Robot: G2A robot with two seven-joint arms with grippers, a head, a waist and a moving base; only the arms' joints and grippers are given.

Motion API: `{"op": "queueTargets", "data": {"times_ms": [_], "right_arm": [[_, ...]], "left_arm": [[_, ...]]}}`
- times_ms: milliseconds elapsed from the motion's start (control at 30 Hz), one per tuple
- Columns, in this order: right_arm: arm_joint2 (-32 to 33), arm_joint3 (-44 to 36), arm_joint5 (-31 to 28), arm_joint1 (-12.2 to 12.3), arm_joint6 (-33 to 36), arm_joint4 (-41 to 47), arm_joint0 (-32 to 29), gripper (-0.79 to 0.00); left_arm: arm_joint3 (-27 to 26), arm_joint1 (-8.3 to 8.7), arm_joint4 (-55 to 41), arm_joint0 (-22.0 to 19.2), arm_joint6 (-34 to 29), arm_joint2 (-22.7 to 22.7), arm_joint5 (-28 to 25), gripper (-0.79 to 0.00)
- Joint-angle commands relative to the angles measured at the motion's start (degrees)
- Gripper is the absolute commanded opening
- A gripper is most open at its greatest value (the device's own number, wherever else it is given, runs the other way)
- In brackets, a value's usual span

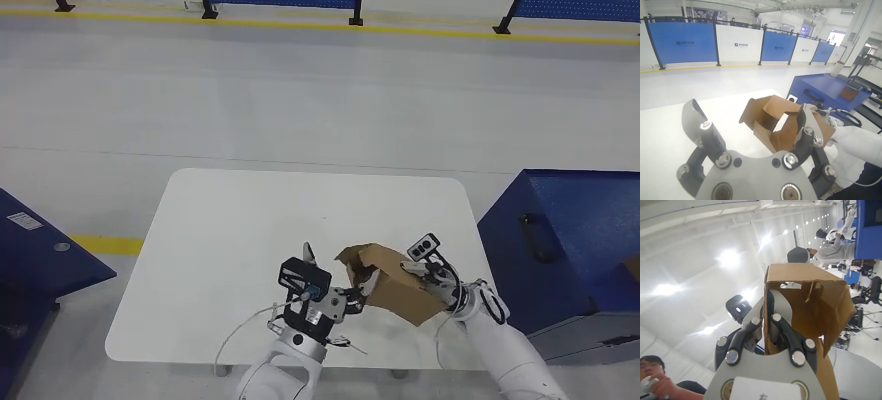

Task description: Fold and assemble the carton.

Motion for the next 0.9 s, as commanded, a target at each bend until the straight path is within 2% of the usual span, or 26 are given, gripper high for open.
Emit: {"op": "queueTargets", "data": {"times_ms": [0, 133, 333, 533, 633, 733, 867], "right_arm": [[-0.7, 1.1, 3.2, -0.3, 0.0, 1.8, 0.6, -0.785], [-1.9, 2.5, 8.7, -0.9, 0.0, 5.1, 1.8, -0.785], [-3.6, 2.0, 17.3, -1.4, 0.0, 8.3, 2.1, -0.785], [-8.0, 1.3, 17.5, -1.1, 0.0, 10.8, 2.1, -0.785], [-10.1, 0.9, 17.5, -0.4, 0.0, 11.4, 2.5, -0.785], [-11.4, 0.4, 17.5, 0.4, 0.0, 11.9, 2.7, -0.785], [-12.1, -0.2, 17.5, 1.3, 0.0, 12.4, 2.8, -0.785]], "left_arm": [[-1.9, 0.22, 0.2, 1.3, 0.6, -1.1, -0.1, 0.000], [-4.3, 0.70, 1.3, 3.6, 0.4, -4.0, 0.0, 0.000], [-3.8, 0.97, 2.3, 4.5, -1.0, -6.0, -1.2, 0.000], [-4.0, 0.64, 1.0, 3.5, 4.4, -8.7, 2.1, 0.000], [-2.6, 0.74, 4.3, 2.6, 4.7, -10.8, 3.1, 0.000], [-1.4, 0.80, 5.1, 1.8, 1.3, -11.1, 1.2, 0.000], [-1.0, 1.12, 6.6, 1.3, -4.1, -11.0, -4.7, 0.000]]}}
